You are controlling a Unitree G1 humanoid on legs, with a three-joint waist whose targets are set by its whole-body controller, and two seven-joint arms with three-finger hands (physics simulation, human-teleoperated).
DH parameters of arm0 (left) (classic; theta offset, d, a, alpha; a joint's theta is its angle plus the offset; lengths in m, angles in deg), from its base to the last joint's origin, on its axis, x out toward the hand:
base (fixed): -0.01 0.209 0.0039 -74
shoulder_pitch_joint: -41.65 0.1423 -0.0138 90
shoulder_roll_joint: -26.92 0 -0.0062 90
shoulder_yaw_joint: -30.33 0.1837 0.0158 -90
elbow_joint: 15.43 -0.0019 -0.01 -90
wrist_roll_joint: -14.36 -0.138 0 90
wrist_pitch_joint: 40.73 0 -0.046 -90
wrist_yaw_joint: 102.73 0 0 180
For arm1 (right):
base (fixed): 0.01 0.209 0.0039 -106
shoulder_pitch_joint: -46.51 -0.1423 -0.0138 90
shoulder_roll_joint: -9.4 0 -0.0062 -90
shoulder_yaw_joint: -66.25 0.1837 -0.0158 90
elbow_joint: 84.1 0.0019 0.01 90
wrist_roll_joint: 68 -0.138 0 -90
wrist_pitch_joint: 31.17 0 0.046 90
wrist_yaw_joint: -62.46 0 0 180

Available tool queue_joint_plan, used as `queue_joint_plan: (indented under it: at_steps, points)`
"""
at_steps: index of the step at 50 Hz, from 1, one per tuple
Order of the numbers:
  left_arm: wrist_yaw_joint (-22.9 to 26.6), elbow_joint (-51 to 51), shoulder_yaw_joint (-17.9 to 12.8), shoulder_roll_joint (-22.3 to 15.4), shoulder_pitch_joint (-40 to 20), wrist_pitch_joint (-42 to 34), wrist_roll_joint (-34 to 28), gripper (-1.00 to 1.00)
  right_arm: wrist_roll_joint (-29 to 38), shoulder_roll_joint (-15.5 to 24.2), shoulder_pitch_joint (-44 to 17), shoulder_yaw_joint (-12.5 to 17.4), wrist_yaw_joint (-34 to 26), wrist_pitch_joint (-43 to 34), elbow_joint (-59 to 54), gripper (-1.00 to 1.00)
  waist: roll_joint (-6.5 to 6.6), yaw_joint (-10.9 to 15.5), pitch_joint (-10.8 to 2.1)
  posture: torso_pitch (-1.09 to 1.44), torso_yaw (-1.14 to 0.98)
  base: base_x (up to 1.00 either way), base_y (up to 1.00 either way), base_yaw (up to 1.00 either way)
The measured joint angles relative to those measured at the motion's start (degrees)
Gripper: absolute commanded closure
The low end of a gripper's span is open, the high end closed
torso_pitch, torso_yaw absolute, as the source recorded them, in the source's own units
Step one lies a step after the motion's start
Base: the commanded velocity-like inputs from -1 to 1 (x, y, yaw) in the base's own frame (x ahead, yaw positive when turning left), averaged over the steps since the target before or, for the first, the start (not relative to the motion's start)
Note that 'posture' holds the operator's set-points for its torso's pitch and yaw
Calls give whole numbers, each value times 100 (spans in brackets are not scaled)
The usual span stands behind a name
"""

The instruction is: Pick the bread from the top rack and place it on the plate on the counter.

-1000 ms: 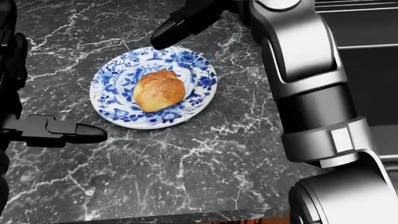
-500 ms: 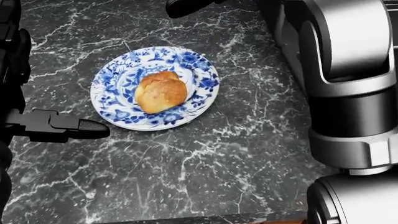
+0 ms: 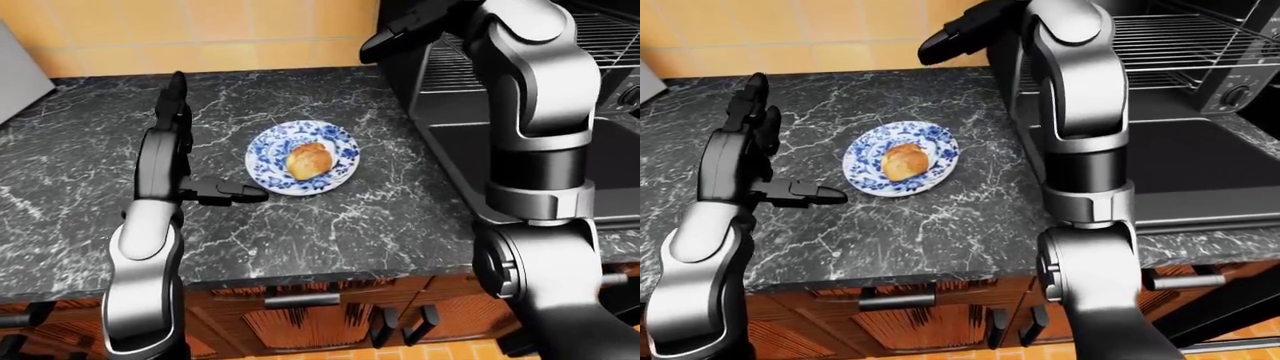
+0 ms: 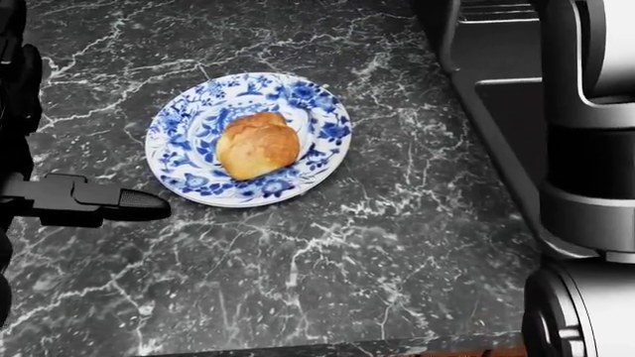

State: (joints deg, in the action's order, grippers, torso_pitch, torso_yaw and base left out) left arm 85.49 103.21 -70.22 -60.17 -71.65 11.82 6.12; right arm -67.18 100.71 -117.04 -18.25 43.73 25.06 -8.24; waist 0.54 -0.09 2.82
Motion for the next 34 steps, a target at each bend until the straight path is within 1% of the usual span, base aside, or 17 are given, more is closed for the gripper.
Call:
queue_joint_plan:
  at_steps: [7, 17, 25, 34]
  points:
    - [102, 571, -298, -267, -119, -444, 11, -100, -40, -12, 101, -23, 40, -76, 145, -100, 22, -10, 7, 0, 0, 0, 0, 0]
    - [272, 1211, -617, -623, -225, -1093, 48, -100, -92, -54, 111, -42, 55, -120, 218, -100, 51, -12, 31, 0, 0, 0, 0, 0]
    - [350, 1429, -702, -750, -194, -1330, 62, -100, -110, -57, 119, -47, 69, -180, 321, -100, 51, -14, 44, 0, 0, 0, 0, 0]
    - [449, 1664, -911, -934, -196, -1554, 66, -100, -122, -32, 107, -34, 75, -236, 383, -100, 62, -19, 56, 0, 0, 0, 0, 0]
